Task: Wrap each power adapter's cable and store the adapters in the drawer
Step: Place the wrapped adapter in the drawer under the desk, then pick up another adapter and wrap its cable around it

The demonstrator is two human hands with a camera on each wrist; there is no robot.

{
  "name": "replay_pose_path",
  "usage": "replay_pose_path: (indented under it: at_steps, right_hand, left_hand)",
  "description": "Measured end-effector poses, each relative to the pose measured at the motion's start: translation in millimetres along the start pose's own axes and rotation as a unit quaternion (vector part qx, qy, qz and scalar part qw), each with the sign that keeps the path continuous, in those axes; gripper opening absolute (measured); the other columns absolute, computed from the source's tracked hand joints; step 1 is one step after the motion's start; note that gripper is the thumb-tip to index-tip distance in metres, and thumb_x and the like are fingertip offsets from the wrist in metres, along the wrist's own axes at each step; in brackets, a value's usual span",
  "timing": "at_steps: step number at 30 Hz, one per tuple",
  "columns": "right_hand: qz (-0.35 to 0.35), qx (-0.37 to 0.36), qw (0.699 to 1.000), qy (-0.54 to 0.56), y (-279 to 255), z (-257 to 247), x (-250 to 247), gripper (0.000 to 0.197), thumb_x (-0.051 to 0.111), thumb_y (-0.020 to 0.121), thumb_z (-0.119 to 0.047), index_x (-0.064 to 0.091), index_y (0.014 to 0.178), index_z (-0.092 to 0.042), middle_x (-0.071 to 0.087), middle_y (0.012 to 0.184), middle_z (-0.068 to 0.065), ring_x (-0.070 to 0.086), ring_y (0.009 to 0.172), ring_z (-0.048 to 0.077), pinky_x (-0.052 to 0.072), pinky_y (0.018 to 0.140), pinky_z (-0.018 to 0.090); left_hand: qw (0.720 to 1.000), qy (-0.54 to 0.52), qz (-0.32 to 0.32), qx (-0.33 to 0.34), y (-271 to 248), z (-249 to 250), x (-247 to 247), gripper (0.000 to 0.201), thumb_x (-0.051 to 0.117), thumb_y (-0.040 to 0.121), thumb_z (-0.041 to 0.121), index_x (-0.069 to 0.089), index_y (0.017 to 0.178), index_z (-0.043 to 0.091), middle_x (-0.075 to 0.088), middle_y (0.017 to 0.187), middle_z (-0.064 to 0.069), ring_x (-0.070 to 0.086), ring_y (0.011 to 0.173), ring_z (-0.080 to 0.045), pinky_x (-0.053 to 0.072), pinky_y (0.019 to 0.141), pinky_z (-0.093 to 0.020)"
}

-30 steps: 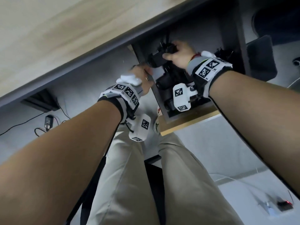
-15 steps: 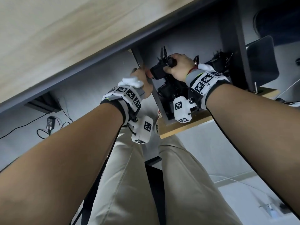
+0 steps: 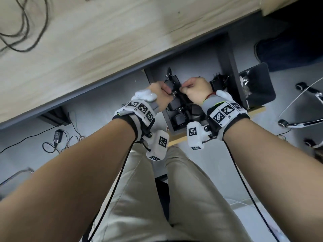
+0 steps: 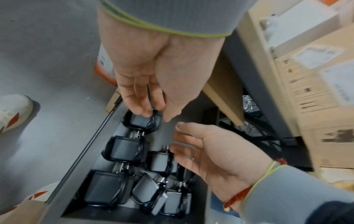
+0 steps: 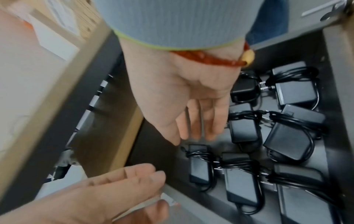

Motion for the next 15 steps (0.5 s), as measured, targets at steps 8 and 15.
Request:
replay_pose_path:
  at_steps: [8,15]
  right_hand:
    - [0.028,-0.017,0.993,0.114,-77.1,-91.0,-53.0,0.009,0.067,0.073,-0.031,0.073,0.078,-0.028,0.075,0.085,-0.006,0.071,0.085,0.018,0.057,0.086,0.037]
    - [0.020,-0.078,0.983,0.166,-115.9,-228.5,-71.9,0.005,0.063,0.086,-0.014,0.067,0.087,-0.012,0.068,0.083,0.008,0.067,0.067,0.024,0.058,0.070,0.038]
  left_hand:
    - [0.986,-0.158,0.057,0.003,-66.7,31.0,-86.1,0.016,0.072,0.082,0.014,0.060,0.076,0.024,0.052,0.055,0.009,0.059,0.063,-0.021,0.051,0.062,-0.037]
    - [0.970,-0.205,0.126,0.038,-97.9,31.6,-216.3,0.012,0.071,0.083,0.014,0.061,0.081,0.020,0.060,0.063,0.005,0.065,0.062,-0.019,0.050,0.055,-0.031]
Point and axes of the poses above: each hand's wrist, its own y-axis towards the middle knuckle, its own x-axis out of the palm, z = x × y, the point moved 7 cm from there along y, towards the middle knuckle
